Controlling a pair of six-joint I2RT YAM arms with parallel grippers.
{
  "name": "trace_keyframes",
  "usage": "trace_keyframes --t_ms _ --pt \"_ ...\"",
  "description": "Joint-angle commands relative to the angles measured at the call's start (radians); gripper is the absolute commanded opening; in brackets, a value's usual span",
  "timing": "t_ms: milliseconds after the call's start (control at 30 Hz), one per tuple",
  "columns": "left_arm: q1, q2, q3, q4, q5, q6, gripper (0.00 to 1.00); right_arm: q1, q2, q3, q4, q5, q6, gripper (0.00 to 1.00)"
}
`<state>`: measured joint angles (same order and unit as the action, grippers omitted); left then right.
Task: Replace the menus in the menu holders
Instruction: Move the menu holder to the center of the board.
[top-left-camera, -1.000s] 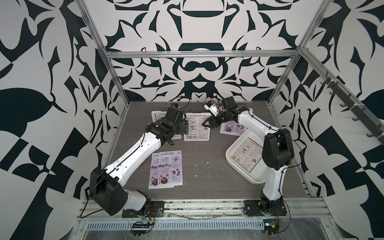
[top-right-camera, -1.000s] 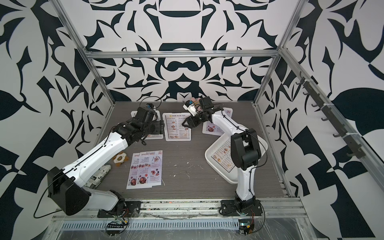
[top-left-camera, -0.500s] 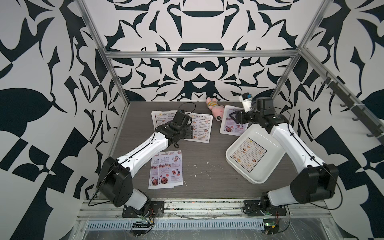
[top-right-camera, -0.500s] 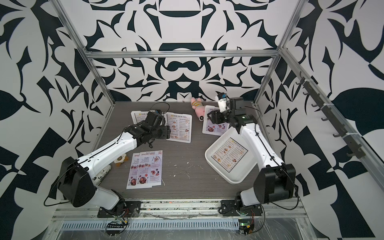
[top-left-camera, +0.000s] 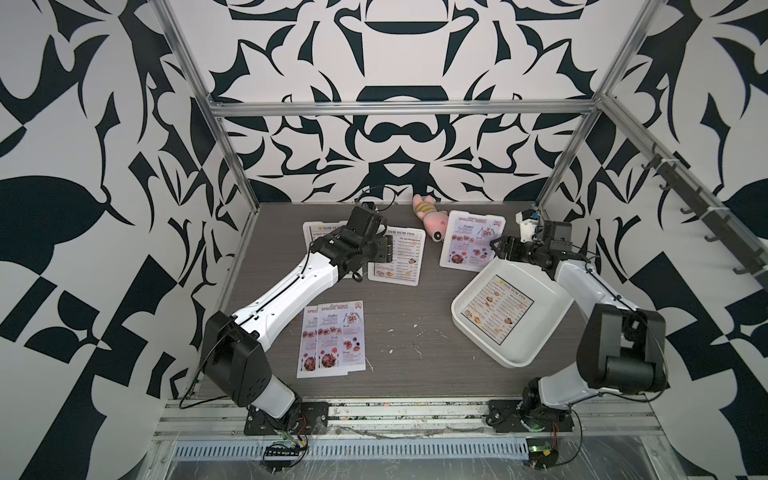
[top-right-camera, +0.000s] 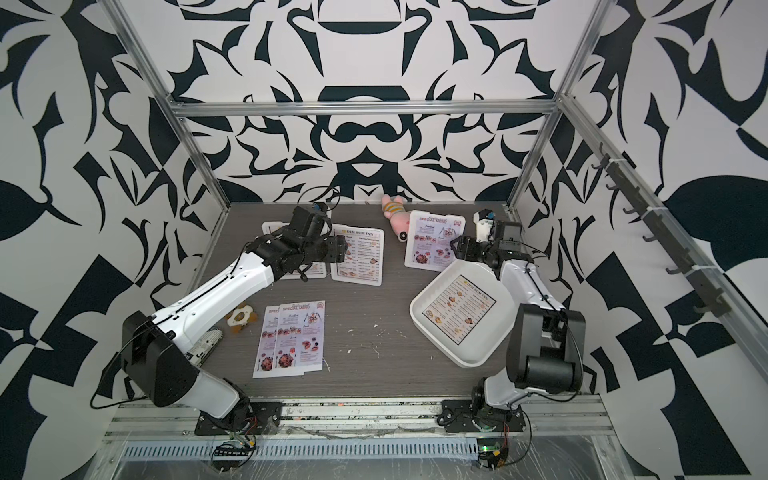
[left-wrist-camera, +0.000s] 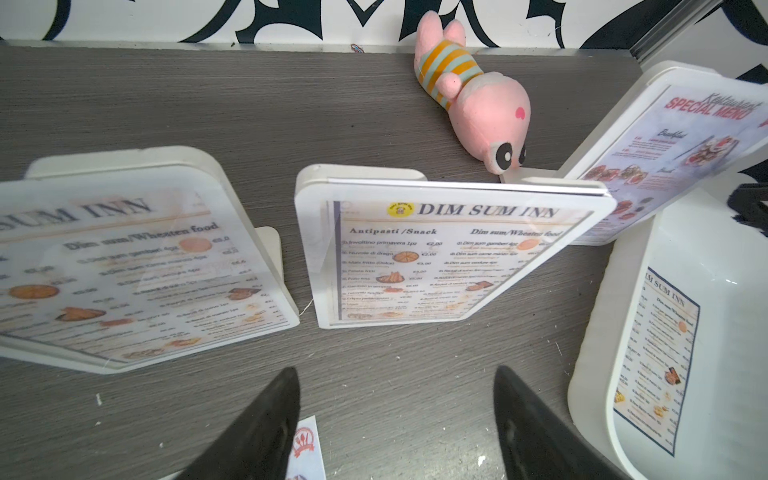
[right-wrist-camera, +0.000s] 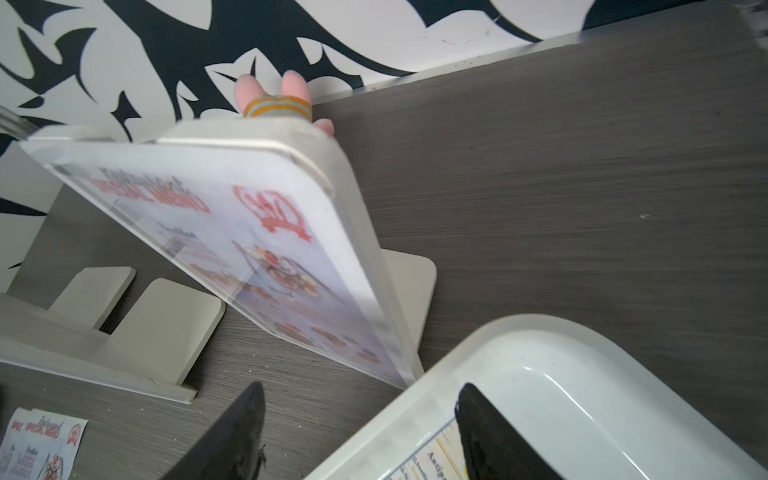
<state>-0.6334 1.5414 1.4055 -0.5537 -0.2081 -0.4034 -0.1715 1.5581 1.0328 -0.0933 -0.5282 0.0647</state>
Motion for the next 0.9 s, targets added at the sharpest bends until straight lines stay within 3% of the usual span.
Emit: trace_keyframes --t_ms 0,133,467,633,733,867 --pt "0.000 0.015 0.023 -0.052 -0.005 0.017 0.76 -0.003 0.033 0.052 0.130 -0.150 -0.039 0.73" --pt "0.000 0.010 0.015 -0.054 -0.019 0.021 0.76 -0.003 0.052 0.078 0.082 -0.212 -0.042 0.71" --pt "0.000 0.034 0.033 -0.033 -0.011 0.044 0.77 0.026 -0.130 -0.064 0.039 -0.262 0.020 0.57" --pt "0.000 0.020 0.014 -0.025 -0.013 0.049 0.78 0.122 -0.132 -0.050 -0.033 -0.178 0.008 0.47" --pt "0.000 0.005 -0.001 -0.023 -0.020 0.049 0.78 0.171 -0.140 -0.034 -0.073 -0.100 -0.010 0.46" --pt "0.001 -0.013 -0.020 -0.022 -0.032 0.052 0.78 0.139 -0.207 -0.058 -0.060 0.004 -0.013 0.57"
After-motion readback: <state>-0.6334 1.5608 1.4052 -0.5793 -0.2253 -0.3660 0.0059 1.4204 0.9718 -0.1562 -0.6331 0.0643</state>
